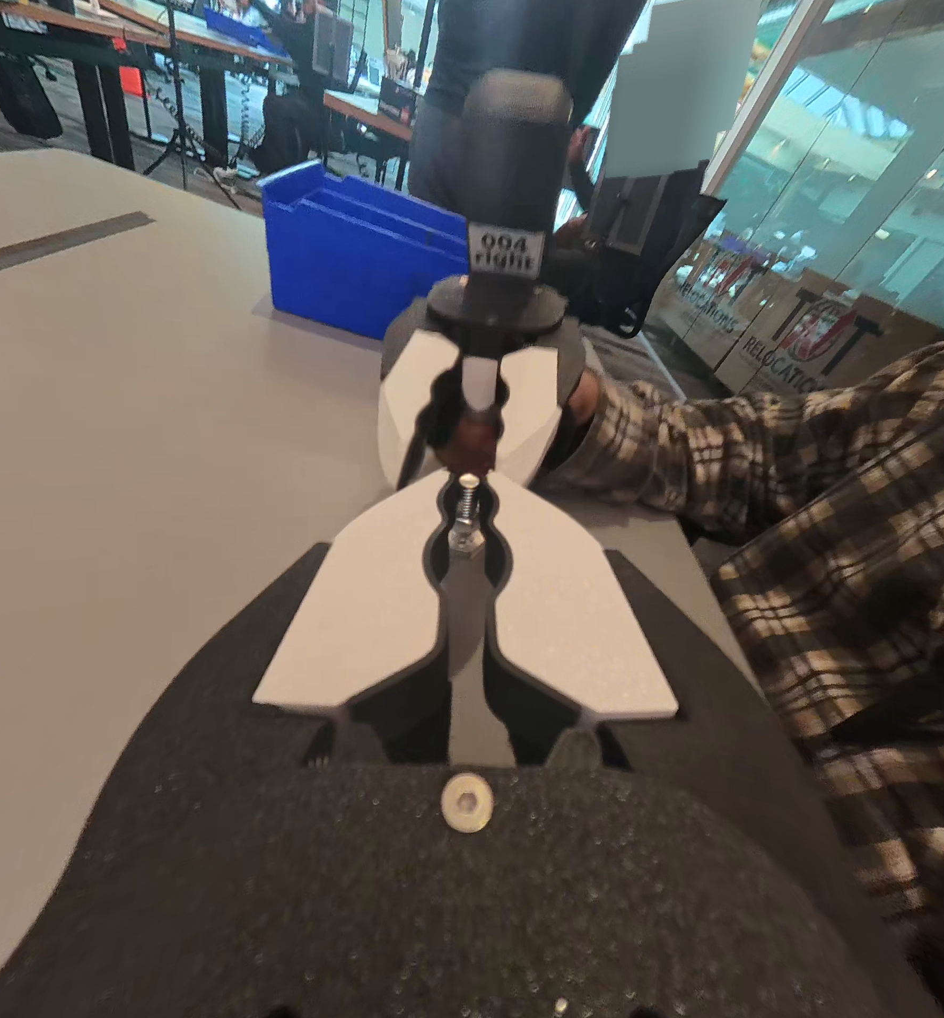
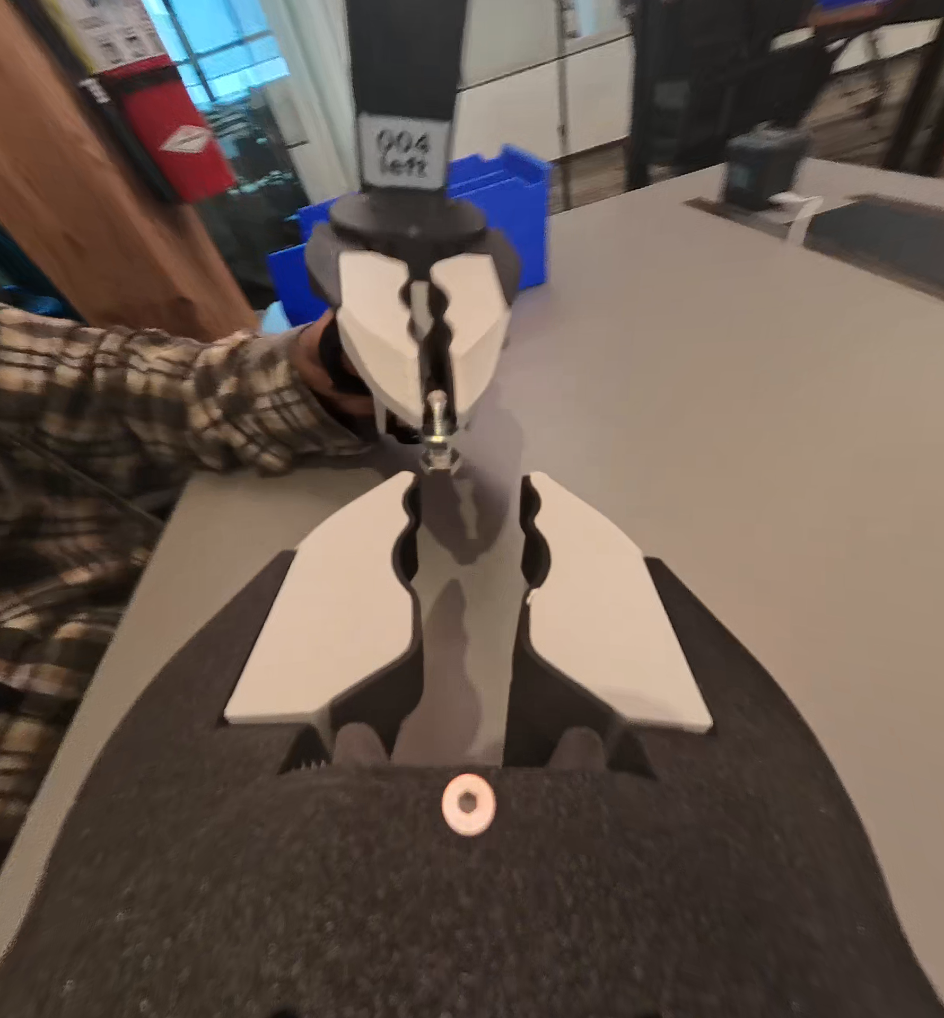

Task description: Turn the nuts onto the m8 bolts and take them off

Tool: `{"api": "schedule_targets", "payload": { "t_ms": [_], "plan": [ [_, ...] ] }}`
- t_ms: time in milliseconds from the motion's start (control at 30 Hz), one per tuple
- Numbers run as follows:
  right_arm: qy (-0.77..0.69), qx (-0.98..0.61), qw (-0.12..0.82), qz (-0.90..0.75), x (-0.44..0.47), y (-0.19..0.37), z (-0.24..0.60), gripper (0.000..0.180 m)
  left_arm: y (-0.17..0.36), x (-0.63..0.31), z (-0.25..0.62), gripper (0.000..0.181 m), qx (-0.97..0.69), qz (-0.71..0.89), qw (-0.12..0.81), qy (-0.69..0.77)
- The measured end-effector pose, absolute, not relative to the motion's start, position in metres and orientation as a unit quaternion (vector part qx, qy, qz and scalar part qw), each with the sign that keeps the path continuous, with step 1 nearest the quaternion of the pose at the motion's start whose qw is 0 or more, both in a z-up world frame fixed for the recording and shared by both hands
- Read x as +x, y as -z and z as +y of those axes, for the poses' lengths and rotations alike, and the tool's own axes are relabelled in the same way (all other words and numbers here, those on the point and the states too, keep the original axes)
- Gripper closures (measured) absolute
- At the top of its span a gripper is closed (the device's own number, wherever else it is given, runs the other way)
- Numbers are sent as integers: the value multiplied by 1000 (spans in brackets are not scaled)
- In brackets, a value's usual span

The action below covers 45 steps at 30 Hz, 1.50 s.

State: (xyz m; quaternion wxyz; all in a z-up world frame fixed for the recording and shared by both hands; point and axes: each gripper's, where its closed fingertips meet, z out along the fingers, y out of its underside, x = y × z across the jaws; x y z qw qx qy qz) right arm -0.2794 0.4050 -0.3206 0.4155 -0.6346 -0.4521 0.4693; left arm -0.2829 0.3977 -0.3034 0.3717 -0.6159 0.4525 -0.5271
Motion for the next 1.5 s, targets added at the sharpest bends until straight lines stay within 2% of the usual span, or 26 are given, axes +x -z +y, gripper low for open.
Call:
{"api": "schedule_targets", "payload": {
  "t_ms": [200, 400, 600, 1233, 1500],
  "plan": [
    [-469, -633, 464, -406, -247, 301, 427, 149, 344, -282, 413, 174, -643, 510, 384, 423],
    [-463, -642, 451, -413, -249, 309, 426, 148, 359, -282, 418, 174, -657, 531, 377, 380],
    [-455, -647, 444, -421, -252, 313, 424, 147, 391, -293, 420, 174, -706, 555, 308, 315],
    [-442, -647, 436, -443, -256, 320, 418, 143, 392, -314, 422, 173, -722, 551, 281, 310],
    [-426, -650, 427, -462, -258, 328, 415, 141, 388, -321, 425, 156, -722, 553, 283, 304]
  ]
}}
